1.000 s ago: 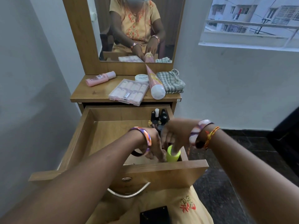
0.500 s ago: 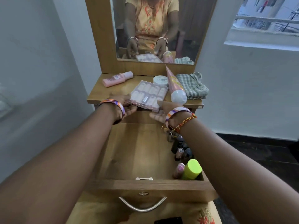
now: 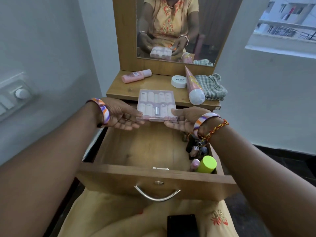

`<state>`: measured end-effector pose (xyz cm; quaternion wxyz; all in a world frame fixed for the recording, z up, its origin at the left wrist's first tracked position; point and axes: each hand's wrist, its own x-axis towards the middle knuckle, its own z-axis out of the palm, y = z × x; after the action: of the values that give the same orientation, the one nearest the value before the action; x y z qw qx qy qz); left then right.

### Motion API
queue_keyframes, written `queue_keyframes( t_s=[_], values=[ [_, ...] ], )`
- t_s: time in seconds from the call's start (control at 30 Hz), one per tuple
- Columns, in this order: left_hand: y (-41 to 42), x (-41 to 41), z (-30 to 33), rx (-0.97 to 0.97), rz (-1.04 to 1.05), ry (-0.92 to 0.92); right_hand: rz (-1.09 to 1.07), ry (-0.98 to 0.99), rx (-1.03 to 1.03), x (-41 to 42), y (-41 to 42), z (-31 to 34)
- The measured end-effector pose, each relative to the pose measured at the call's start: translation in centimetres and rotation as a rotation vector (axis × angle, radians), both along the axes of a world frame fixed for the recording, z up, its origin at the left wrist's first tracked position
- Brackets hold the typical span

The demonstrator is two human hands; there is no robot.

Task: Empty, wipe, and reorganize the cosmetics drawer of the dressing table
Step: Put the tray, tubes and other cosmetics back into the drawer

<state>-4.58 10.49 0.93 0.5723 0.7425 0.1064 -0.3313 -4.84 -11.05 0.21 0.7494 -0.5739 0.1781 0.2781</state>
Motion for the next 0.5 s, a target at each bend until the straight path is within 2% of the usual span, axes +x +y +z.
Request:
queue_keyframes(
  t_s=[0.07, 0.13, 0.27, 0.37, 0.43, 0.5],
  values=[
    [0.9, -0.9, 0.8, 0.105, -0.097, 0.01, 0.05, 0.016, -0.012, -1.1, -0.1, 0.1],
    [1.5, -1.4, 1.1, 0.217, -0.087, -0.015, 0.091, 0.032, -0.041, -2.0, -0.3, -0.3],
    [1.7, -1.1, 0.5, 0.337, 0.112, -0.159, 0.173, 0.084, -0.147, -3.5, -0.2, -2.0],
    [1.3, -1.0, -0.6, 0.407, 0.195, -0.26, 0.145, 0.13, -0.17, -4.2, 0.9, -3.3],
    [0.6, -1.0, -1.5, 0.436, 0.176, -0.276, 0.15, 0.144, -0.199, -3.9, 1.9, -4.7],
    [0.0, -1.3, -2.5, 0.562, 0.063, -0.318, 0.126, 0.174, -0.165, -3.5, 3.1, -5.9]
  ],
)
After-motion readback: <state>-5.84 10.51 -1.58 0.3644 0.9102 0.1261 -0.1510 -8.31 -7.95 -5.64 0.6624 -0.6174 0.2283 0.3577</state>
